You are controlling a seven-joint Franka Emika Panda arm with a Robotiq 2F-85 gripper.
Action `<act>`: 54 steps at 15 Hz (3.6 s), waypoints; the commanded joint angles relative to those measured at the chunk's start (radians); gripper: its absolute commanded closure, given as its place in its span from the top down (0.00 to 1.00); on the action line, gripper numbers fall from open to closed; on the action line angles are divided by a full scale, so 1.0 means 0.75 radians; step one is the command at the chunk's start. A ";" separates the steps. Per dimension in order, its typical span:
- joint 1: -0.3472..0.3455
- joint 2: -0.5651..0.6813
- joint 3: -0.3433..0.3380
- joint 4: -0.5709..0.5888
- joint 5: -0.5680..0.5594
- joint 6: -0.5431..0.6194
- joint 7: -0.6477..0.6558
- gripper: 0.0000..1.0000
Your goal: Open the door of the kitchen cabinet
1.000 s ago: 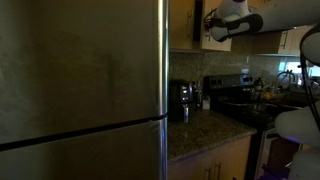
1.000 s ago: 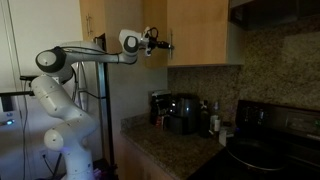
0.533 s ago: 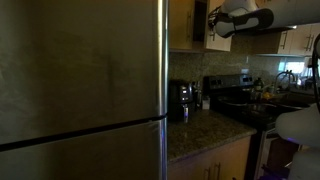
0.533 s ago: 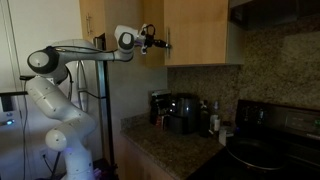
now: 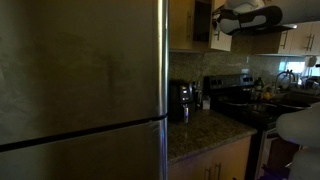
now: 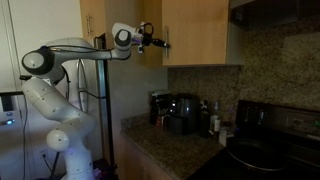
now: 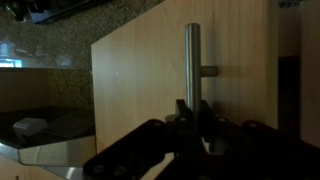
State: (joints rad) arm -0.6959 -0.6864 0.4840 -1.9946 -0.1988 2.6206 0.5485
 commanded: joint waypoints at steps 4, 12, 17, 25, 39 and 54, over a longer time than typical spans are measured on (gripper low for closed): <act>0.077 -0.144 -0.280 -0.052 -0.082 -0.250 0.002 0.00; 0.269 -0.217 -0.490 -0.104 -0.071 -0.317 -0.132 0.00; 0.353 -0.265 -0.604 -0.095 -0.005 -0.353 -0.187 0.00; 0.309 -0.188 -0.530 -0.113 -0.060 -0.285 -0.167 0.00; 0.270 -0.213 -0.927 -0.037 0.013 -0.618 -0.249 0.43; 0.636 -0.465 -0.744 -0.658 0.657 -1.064 -0.145 1.00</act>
State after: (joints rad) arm -0.2806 -1.0290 -0.1035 -2.4503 0.1950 1.8663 0.4344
